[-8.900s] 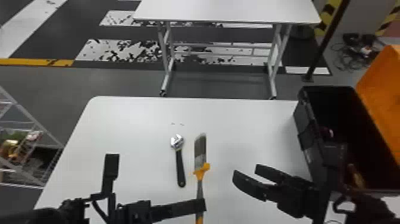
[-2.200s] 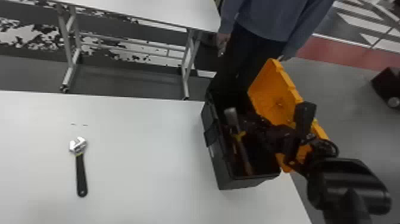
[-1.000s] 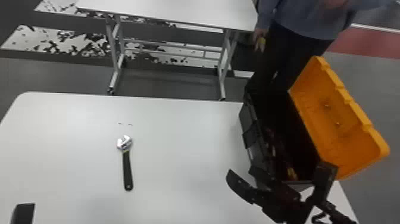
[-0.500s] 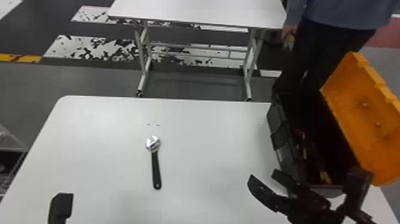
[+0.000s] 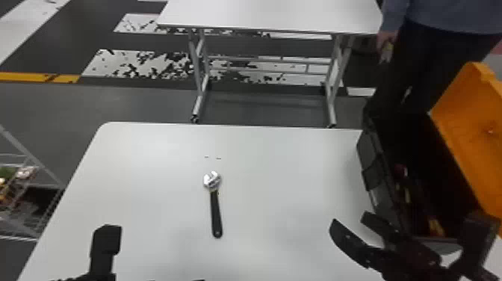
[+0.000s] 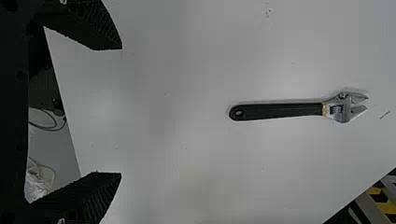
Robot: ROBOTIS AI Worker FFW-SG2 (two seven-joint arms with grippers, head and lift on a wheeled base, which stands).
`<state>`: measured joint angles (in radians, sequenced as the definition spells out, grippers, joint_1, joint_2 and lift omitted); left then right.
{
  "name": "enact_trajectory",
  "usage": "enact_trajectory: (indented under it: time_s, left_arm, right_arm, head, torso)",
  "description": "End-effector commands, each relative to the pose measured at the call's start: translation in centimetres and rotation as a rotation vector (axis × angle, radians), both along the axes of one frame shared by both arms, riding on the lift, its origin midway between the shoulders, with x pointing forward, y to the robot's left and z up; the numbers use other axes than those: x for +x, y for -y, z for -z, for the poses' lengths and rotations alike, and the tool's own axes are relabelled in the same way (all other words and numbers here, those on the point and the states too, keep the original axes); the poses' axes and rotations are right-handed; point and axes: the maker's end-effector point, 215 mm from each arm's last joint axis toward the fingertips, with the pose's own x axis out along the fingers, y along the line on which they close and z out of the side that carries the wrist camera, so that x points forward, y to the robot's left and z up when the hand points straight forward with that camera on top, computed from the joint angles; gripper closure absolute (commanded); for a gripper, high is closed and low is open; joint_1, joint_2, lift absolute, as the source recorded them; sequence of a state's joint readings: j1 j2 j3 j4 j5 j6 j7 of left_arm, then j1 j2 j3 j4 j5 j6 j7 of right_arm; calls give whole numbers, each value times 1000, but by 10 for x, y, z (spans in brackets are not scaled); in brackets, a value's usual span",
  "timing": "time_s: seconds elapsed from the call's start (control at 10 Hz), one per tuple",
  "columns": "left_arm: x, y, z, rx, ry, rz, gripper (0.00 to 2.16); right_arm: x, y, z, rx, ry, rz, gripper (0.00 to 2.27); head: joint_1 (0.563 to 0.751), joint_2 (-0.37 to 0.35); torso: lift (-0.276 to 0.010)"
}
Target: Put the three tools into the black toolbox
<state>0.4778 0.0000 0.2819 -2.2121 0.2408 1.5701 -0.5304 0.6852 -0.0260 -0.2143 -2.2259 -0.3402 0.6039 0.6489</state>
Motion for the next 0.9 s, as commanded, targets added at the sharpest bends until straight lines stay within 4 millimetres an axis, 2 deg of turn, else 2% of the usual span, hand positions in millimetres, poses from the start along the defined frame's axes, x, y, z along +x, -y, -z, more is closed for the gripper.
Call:
enact_trajectory:
  time_s: [0.0,0.1,0.4,0.8]
  left_arm:
    - [19,3,-8,62,44,24,33]
    - [32,6,-14,96,72,40,36]
    - [92,6,-27,305,165,78,26]
    - [148,11,-37,412,215,96,16]
  right_arm:
    - [0,-1,1,-1,-1,-3,76]
    - [0,-2,0,0,1,-4,76]
    - [0,-5,-3,9,9,-13,76]
    - [-1,-1,-10,19,35,-18,76]
  head:
    - [695,21]
    - [695,26]
    - [695,28]
    - [695,20]
  torso:
    - [-51]
    - [-51]
    - [-51]
    - [-51]
